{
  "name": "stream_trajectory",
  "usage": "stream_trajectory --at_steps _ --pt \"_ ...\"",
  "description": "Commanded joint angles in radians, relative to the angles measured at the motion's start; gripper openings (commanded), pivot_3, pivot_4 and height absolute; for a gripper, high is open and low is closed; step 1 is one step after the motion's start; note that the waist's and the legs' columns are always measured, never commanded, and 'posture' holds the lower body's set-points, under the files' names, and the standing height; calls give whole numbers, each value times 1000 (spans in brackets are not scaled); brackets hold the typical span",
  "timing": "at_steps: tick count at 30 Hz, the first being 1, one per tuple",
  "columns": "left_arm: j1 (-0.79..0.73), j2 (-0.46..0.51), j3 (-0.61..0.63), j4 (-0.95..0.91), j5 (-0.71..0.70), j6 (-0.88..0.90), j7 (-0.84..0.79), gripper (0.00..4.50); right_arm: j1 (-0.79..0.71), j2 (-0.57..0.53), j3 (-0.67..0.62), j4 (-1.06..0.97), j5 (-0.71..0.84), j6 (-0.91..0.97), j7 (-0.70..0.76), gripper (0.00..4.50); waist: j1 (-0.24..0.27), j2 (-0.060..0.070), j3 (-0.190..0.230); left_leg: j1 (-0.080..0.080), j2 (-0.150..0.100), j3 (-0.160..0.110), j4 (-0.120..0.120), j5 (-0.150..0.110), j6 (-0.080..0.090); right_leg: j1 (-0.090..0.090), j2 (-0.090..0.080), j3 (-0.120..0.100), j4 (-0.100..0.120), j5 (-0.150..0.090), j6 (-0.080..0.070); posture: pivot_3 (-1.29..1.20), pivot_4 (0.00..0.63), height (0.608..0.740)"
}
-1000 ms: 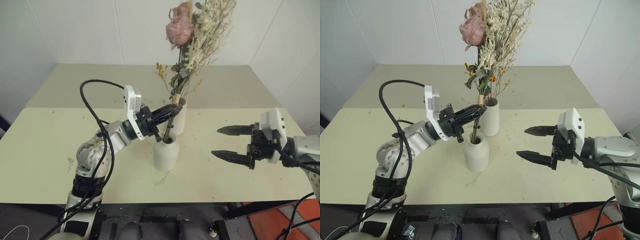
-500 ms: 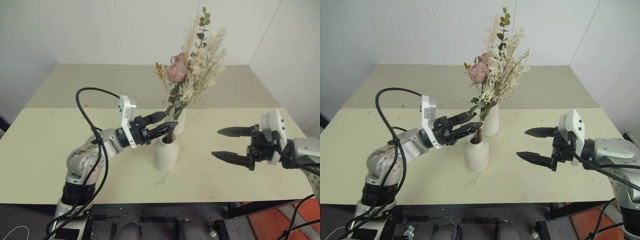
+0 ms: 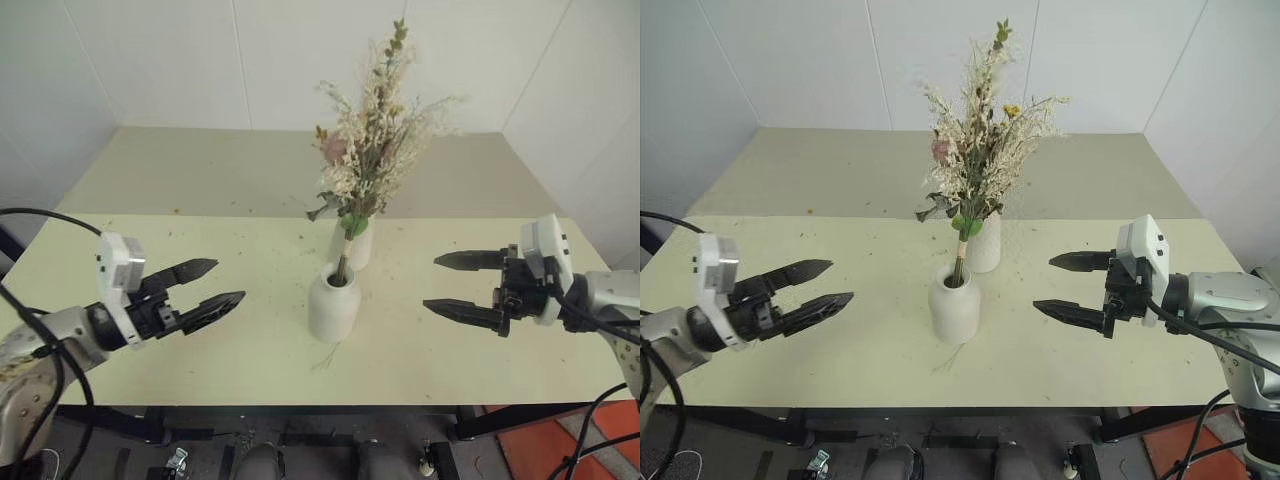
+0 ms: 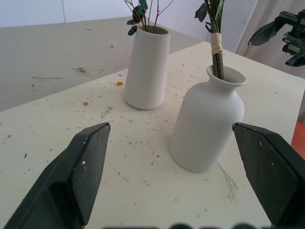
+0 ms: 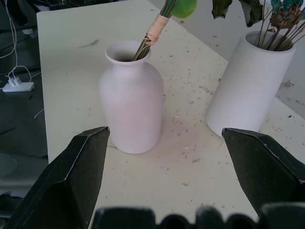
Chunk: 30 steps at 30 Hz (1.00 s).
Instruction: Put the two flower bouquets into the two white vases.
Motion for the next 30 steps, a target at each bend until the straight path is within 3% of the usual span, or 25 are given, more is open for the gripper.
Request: stream_trajectory --at_steps 1,10,30 --pt "53 38 98 -33 -2 -44 -55 4476 -7 -22 -23 -2 7 -12 12 4500 0 0 0 0 0 0 0 0 0 0 0 0 0 0 0 0 150 740" --pt "170 107 207 -26 12 -67 -162 4476 28 -75 -53 45 -4 -7 37 4500 -1 0 0 1 0 1 0 0 0 0 0 0 0 0 -1 0 150 740" --pt "177 110 185 -51 -26 -57 -160 4476 71 -103 -85 4 27 25 36 4500 -2 0 0 1 1 1 0 0 0 0 0 0 0 -1 -1 0 150 740"
